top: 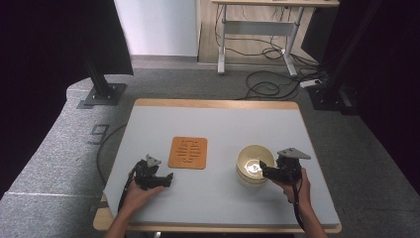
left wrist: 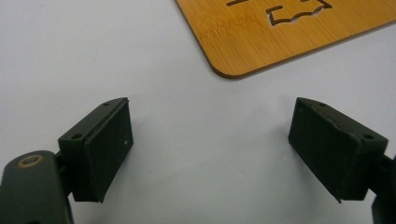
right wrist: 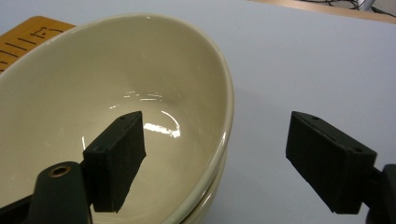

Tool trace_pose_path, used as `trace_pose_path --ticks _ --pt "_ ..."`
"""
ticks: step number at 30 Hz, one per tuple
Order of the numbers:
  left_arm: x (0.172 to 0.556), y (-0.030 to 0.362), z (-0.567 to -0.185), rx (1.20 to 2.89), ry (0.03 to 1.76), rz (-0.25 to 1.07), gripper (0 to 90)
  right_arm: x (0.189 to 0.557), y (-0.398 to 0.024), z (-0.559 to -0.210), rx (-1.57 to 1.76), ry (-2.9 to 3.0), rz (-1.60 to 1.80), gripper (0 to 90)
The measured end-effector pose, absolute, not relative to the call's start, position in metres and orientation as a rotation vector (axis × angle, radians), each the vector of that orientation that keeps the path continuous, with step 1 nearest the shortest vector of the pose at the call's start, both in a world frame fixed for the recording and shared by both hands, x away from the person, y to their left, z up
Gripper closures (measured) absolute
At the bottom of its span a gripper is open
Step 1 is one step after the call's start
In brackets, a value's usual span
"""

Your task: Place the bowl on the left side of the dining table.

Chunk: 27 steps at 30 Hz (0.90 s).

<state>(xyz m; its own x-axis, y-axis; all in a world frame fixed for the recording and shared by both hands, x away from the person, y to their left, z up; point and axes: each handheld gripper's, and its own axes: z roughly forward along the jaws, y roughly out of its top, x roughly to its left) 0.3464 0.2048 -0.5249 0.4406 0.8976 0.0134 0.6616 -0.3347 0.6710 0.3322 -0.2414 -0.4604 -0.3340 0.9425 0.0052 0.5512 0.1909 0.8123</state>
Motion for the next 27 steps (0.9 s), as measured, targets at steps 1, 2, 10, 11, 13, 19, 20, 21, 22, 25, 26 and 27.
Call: trace_pose_path --ticks 1,2,10,11,13,19,20,21,22,25,26,27 --pt "0.3464 0.2048 -0.5248 2.104 1.303 0.519 13.8 0.3325 -0.2411 -0.4611 1.393 1.968 1.008 19.7" --pt "0.3464 0.2048 -0.5249 2.104 1.303 0.519 13.8 0.3327 -0.241 -0.4615 1.396 1.968 1.006 19.7" --pt "0.3464 0.2048 -0.5249 2.104 1.303 0.519 13.8 0.3341 -0.2415 -0.4635 1.4 1.976 0.994 21.4" --pt "0.3464 0.2048 -0.5249 2.103 1.304 0.519 13.8 0.3342 -0.2415 -0.4635 1.401 1.977 0.995 21.8" --pt "0.3464 0.2048 -0.5249 2.103 1.303 0.518 13.8 0.3344 -0.2413 -0.4638 1.402 1.982 0.992 23.2" --pt "0.3464 0.2048 -0.5249 2.103 1.303 0.519 13.8 0.3354 -0.24 -0.4651 1.413 1.989 0.971 26.9" --pt "0.3464 0.2048 -0.5249 2.103 1.304 0.519 13.8 0.3353 -0.2392 -0.4648 1.413 1.988 0.962 28.5" --pt "0.3464 0.2048 -0.5249 2.103 1.303 0.519 13.8 0.3353 -0.2387 -0.4647 1.414 1.99 0.961 29.8" --pt "0.3464 0.2048 -0.5249 2.104 1.304 0.519 13.8 0.3354 -0.2374 -0.4646 1.416 1.996 0.958 33.0" --pt "0.3464 0.2048 -0.5249 2.104 1.303 0.519 13.8 0.3354 -0.2362 -0.4642 1.412 2.006 0.956 37.5" --pt "0.3464 0.2048 -0.5249 2.104 1.303 0.519 13.8 0.3353 -0.2353 -0.4639 1.408 2.012 0.95 39.7" --pt "0.3464 0.2048 -0.5249 2.103 1.304 0.519 13.8 0.3351 -0.2335 -0.4631 1.397 2.024 0.94 43.9"
